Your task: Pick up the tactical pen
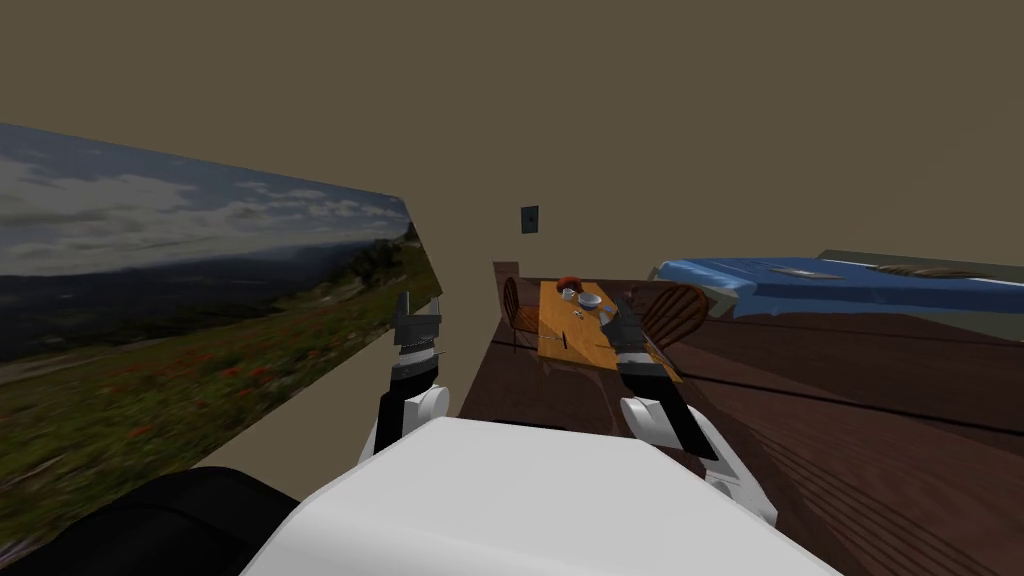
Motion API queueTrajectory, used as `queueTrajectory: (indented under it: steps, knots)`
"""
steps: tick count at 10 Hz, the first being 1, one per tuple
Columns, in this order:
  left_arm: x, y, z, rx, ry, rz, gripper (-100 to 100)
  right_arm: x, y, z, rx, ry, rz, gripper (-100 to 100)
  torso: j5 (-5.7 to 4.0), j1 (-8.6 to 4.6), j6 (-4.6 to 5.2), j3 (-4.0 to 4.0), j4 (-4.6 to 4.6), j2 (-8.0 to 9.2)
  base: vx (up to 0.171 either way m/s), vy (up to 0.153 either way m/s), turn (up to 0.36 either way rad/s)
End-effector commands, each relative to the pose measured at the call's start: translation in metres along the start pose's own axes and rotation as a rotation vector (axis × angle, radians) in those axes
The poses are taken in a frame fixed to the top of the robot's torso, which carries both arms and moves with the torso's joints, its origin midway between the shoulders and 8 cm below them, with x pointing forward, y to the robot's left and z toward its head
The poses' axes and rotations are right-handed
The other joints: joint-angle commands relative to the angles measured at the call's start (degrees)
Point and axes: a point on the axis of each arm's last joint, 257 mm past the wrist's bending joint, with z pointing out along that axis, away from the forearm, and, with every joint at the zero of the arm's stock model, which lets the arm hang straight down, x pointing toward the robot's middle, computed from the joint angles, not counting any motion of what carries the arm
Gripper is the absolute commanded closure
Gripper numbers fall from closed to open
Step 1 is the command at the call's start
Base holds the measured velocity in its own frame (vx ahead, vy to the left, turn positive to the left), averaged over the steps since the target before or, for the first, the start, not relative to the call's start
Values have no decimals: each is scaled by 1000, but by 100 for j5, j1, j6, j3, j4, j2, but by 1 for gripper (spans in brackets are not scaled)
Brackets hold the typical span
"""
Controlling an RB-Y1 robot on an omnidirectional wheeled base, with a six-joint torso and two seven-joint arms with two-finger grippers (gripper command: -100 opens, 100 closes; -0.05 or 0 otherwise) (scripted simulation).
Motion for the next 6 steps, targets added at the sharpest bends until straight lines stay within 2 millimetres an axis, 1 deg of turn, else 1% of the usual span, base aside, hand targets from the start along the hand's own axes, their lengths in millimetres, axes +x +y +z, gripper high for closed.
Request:
queueTrajectory:
  steps: [1, 2, 3, 4, 5, 6]
  knots:
    - [0, 0, 0, 0, 0, 0, 0, -10, -26, 3, 65, -7, 28, -100, 0, 0, 0, 0, 0, 0, 7, 88, -46]
    - [0, 0, 0, 0, 0, 0, 0, -18, -46, 3, 113, -16, 55, -100, 0, 5, 1, 0, 0, 1, 18, 137, -89]
    - [0, 0, 0, 0, 0, 0, 0, -20, -56, 0, 138, -21, 54, -100, 3, 21, 1, -1, 0, -2, 18, 112, -32]
    - [0, 0, 0, 0, 0, 0, 0, -30, -79, -2, 197, -36, 83, -100, 4, 16, 0, -1, 0, -2, 34, 112, -44]
    - [0, 0, 0, 0, 0, 0, 0, -30, -82, -2, 203, -38, 83, -100, 3, 16, 0, -4, -1, -8, 37, 88, -25]
    - [0, 0, 0, 0, 0, 0, 0, -41, -108, -6, 269, -58, 114, -100, 2, 8, 0, -4, -2, -8, 21, 92, -46]
